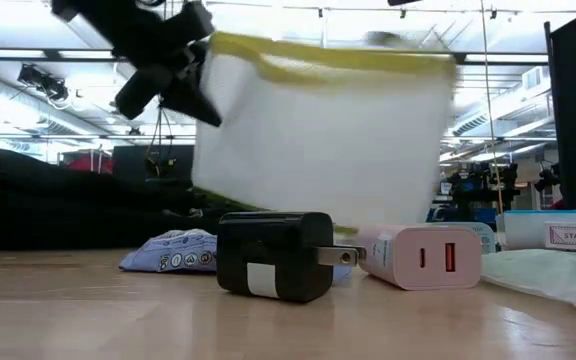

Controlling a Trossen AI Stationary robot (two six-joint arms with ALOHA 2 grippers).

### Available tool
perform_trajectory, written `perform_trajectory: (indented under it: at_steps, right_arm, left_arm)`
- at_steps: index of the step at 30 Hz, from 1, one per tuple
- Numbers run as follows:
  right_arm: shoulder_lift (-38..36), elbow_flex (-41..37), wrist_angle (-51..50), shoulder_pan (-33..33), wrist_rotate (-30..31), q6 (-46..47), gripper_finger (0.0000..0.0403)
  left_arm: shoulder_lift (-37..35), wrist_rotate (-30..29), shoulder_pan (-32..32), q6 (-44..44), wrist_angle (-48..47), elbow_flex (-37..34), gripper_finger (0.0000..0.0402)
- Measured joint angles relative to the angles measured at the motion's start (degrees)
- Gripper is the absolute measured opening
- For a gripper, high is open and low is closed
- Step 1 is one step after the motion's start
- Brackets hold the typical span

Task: Unpack backpack
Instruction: Open the zip lock bag

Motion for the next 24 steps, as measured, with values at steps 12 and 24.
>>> perform_trajectory:
  at_steps: [12,24]
  right_arm:
    - [4.66,0.0,-11.35,-7.11,-23.1,20.17,0.0]
    - [7.12,-0.07,-0.72,-11.18,-36.62,14.85,0.0]
  left_arm:
    - [-3.42,6.46,-3.71,-11.72,29.52,-22.96,0.0]
    - [-2.6,7.44,-4.67,-18.29,34.9,-26.77,0.0009]
